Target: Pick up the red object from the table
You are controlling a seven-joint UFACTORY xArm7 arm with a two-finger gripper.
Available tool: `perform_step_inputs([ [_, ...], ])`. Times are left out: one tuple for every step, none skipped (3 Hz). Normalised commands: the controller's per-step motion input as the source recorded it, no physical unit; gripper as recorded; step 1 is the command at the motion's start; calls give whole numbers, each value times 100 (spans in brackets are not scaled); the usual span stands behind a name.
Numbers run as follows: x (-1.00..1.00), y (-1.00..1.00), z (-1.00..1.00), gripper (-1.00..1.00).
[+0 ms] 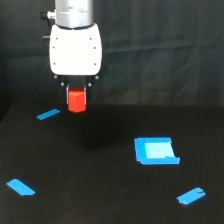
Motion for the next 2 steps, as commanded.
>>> perform_step_inputs([
  [3, -6, 0, -100],
  [8, -4, 14, -100],
])
